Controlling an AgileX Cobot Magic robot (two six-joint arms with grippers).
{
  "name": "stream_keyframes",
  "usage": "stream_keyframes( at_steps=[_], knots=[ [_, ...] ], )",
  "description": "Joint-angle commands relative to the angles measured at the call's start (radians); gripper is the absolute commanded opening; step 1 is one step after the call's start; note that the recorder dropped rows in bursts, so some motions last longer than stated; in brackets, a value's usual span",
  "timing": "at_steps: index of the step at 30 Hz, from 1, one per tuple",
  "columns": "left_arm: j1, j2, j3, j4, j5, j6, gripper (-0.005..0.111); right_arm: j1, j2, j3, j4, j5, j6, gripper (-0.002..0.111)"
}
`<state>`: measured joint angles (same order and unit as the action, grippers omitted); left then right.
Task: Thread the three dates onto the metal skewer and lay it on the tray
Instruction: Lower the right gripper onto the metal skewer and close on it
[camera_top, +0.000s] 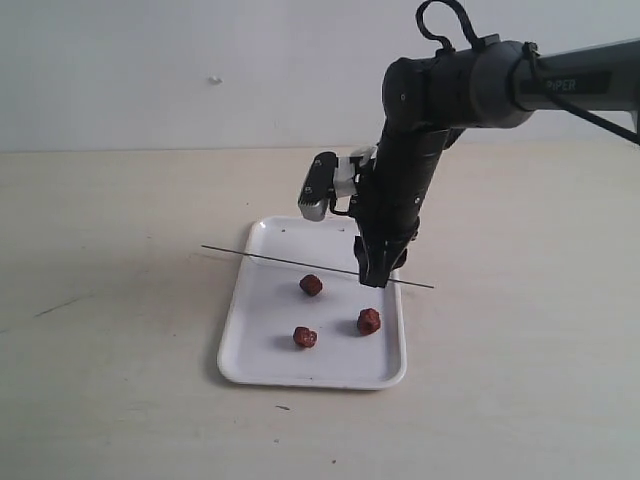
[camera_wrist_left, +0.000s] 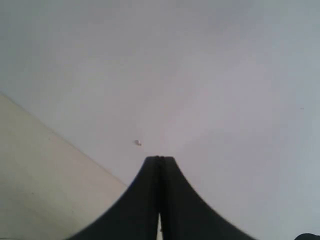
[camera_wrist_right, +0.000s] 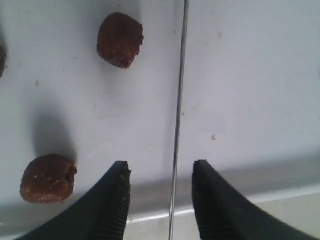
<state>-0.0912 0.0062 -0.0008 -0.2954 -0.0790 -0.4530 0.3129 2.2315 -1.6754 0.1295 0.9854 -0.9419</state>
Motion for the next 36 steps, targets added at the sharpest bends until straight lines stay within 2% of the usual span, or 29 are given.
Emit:
stream_keyframes(
  at_steps=[1,9,36],
  knots=[
    [0.001,-0.006,0.001,-0.004,-0.004,0.008,0.001,0.001,0.022,-0.007,-0.008,-0.035,-0.017,0.042],
    [0.001,-0.006,0.001,-0.004,-0.004,0.009,0.001,0.001,0.048,-0.007,-0.052,-0.091,0.003,0.042],
    [0.001,-0.006,0.001,-0.004,-0.004,0.031,0.001,0.001,0.071,-0.007,-0.031,-0.084,0.003,0.042]
  ],
)
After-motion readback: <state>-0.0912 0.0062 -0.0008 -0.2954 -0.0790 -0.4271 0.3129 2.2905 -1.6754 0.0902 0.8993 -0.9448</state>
